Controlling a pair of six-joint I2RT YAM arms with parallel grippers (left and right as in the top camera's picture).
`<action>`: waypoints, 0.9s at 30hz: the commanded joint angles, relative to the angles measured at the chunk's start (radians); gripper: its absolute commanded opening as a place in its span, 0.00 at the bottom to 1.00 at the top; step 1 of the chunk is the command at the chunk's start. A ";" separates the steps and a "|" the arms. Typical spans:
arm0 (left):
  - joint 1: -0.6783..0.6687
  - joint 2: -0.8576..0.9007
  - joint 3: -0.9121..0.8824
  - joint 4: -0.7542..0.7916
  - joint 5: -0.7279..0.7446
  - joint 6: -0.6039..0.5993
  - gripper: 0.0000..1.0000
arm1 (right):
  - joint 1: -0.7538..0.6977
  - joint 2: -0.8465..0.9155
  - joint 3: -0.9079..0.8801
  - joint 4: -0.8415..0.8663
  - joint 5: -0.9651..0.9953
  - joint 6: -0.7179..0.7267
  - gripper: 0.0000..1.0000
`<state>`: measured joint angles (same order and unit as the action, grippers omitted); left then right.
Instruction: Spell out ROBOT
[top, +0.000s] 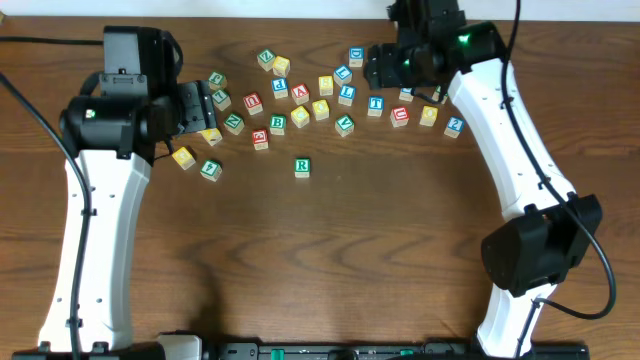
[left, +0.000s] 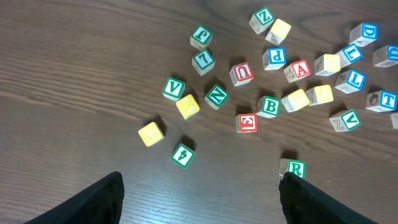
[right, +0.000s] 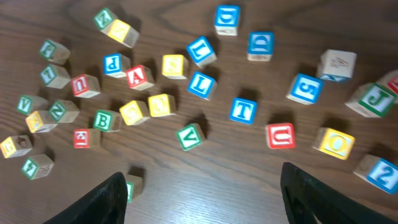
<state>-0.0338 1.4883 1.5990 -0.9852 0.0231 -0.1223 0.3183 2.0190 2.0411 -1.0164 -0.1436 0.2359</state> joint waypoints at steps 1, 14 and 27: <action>0.005 0.015 0.024 0.000 -0.009 0.013 0.79 | 0.032 0.013 0.019 0.013 0.022 0.016 0.74; 0.005 0.016 0.024 -0.001 -0.009 -0.021 0.79 | 0.050 0.029 0.019 0.006 0.037 0.041 0.73; 0.005 0.055 0.021 0.010 -0.030 -0.066 0.79 | 0.095 0.032 0.019 0.067 0.032 0.135 0.72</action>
<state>-0.0338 1.5204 1.5990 -0.9821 0.0223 -0.1719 0.3790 2.0232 2.0411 -0.9714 -0.1146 0.3161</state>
